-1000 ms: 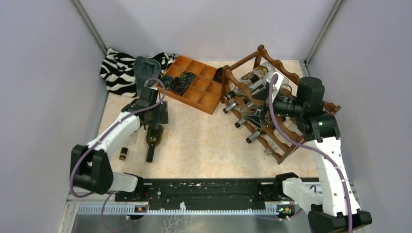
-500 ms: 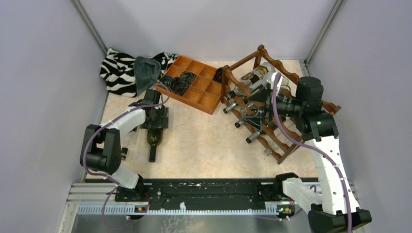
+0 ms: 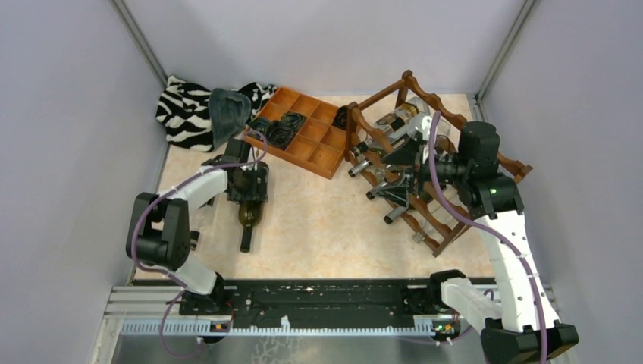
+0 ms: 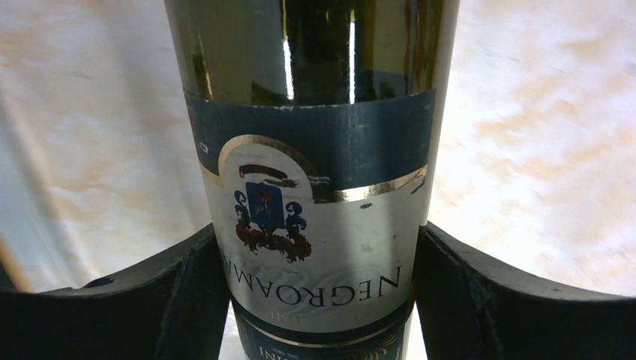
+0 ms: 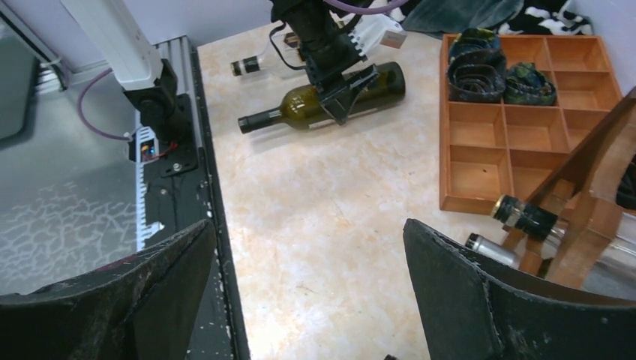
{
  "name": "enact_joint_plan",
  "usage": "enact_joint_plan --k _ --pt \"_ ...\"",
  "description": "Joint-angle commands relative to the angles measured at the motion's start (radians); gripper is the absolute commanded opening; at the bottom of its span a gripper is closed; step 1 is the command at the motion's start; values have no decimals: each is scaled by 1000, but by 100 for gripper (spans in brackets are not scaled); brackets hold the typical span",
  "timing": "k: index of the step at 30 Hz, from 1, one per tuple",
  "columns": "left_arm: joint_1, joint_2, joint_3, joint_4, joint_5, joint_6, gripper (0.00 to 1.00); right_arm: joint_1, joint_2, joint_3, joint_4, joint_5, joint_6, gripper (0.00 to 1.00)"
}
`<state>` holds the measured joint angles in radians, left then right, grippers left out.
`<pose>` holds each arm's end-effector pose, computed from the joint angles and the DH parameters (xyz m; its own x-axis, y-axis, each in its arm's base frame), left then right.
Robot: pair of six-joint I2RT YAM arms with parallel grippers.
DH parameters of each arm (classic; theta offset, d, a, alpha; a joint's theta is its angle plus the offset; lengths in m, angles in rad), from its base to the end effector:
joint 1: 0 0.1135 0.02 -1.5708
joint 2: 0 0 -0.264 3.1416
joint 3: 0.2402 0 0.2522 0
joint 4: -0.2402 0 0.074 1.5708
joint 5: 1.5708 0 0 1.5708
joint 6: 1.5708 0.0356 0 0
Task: Put the wine bottle on the wine rack
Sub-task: Pick up the wine bottle from the center of the board.
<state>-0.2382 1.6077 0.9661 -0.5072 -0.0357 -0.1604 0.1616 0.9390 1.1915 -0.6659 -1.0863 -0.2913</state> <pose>0.2984 -0.0712 0.1788 -0.9105 0.0568 -0.4095 0.0772 0.9965 -0.0333 0.1620 0.0583 0.4094 -0.1286 -0.1565 -0.9793 -0.9518 0.2969 0.0775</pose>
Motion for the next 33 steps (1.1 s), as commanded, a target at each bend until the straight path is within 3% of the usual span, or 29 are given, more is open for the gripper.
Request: enact_joint_plan --k 1,6,11,14,18,27,33 --pt "-4 -178 -32 85 298 -17 1 6 4 -14 78 -110 63 94" --pt "-6 -388 -209 332 624 -164 0 7 20 -22 139 -169 165 94" --pt "-8 -496 -394 664 828 -437 0 9 46 -45 200 -212 311 92" --pt "-29 -553 -465 858 878 -571 0 18 55 -56 244 -212 405 91" --pt "-133 -608 -463 968 835 -614 0 36 79 -37 296 -195 497 91" --pt "-430 -650 -373 1015 514 -573 0 45 135 -9 386 -114 664 90" --pt "-548 -609 -330 1052 376 -567 0 105 131 -10 413 58 779 93"
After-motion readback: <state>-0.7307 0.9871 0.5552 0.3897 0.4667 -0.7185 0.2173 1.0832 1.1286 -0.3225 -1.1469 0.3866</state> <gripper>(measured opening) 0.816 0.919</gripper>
